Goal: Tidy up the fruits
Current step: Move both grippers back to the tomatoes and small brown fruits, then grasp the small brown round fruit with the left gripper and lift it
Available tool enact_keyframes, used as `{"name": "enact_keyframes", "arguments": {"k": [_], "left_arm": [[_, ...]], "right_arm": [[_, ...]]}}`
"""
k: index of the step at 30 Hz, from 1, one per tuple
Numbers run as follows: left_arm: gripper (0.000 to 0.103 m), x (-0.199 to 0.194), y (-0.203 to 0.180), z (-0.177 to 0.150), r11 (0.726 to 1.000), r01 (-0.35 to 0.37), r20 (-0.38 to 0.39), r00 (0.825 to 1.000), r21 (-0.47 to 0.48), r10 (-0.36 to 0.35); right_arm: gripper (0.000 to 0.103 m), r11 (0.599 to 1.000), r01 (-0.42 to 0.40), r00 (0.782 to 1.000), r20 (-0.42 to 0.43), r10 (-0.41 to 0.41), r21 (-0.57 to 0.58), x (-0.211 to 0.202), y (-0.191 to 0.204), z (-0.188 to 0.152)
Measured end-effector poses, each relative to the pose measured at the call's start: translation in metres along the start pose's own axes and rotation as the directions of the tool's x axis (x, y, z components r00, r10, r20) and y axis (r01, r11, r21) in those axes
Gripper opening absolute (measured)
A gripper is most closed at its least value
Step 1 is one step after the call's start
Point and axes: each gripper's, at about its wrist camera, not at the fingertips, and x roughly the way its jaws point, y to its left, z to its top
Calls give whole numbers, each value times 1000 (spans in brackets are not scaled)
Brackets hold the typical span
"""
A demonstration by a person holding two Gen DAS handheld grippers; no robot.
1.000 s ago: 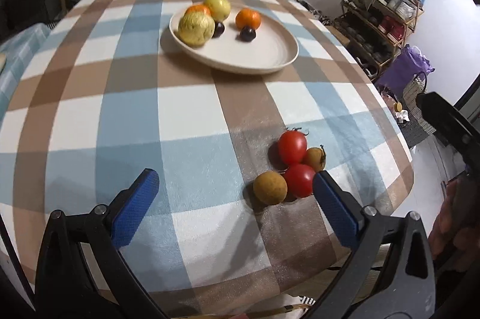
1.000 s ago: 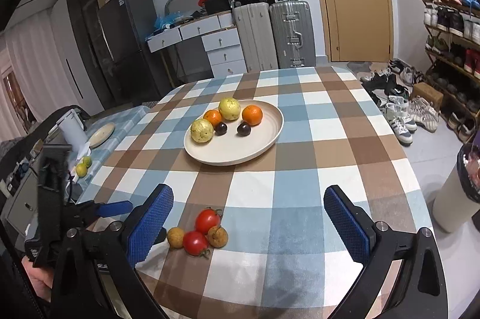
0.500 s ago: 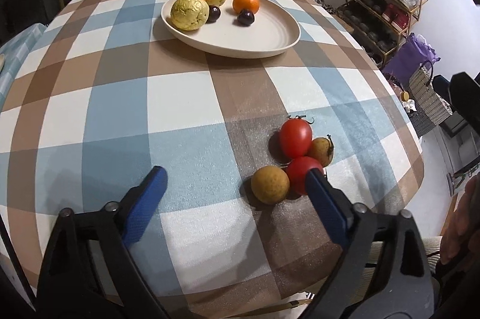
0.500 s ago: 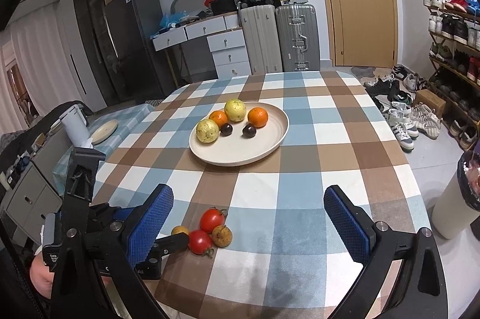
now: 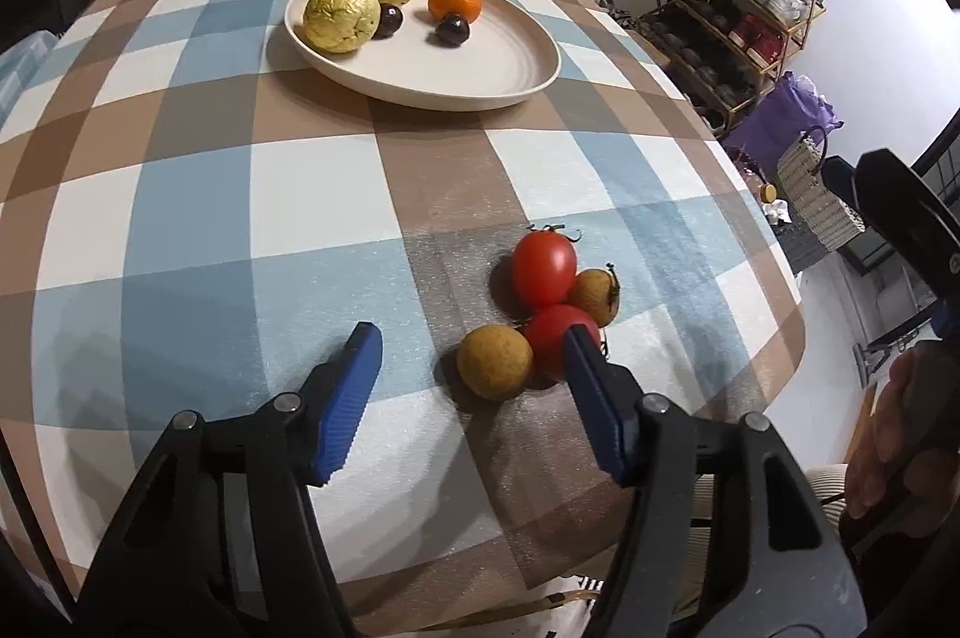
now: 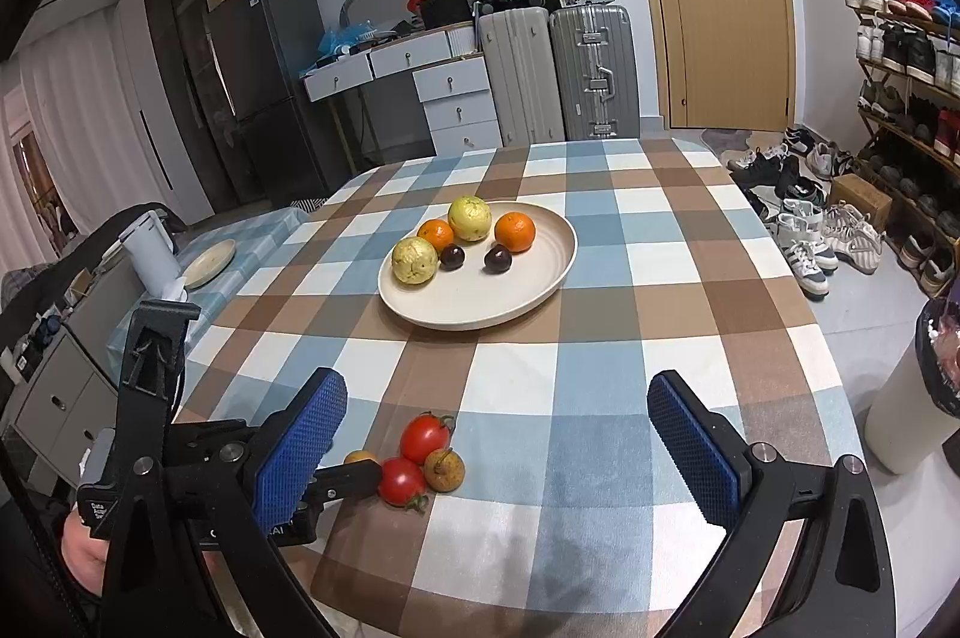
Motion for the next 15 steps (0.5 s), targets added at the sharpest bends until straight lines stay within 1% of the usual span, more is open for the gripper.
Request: {"name": "enact_keyframes", "arguments": {"k": [2, 4, 7, 12, 13, 14, 15], "left_arm": [[50, 0, 0, 0, 1000, 29, -6, 1000, -7, -29], [46, 0, -1, 0, 999, 42, -7, 999, -8, -42], [35, 0, 1, 1, 997, 74, -10, 997, -24, -74], [30, 2, 11, 2, 990, 114, -17, 993, -84, -115], [28, 2, 13, 2, 988, 118, -19, 993, -97, -120], [24, 2, 16, 2, 985, 124, -19, 992, -116, -127], [23, 3, 19, 2, 983, 128, -21, 991, -131, -131]], "right_arm": [[102, 1000, 1, 1000, 0, -1, 0, 0, 0, 0], [102, 1000, -2, 1000, 1, 2, 1, 0, 0, 0], [102, 1000, -1, 1000, -2, 1, 1, 0, 0, -1], [102, 1000, -5, 1000, 2, 5, 7, 0, 0, -1], [102, 1000, -5, 1000, 3, 5, 6, 0, 0, -1], [102, 1000, -6, 1000, 3, 6, 4, 0, 1, -1], [102, 1000, -6, 1000, 2, 6, 3, 0, 1, -1]]}}
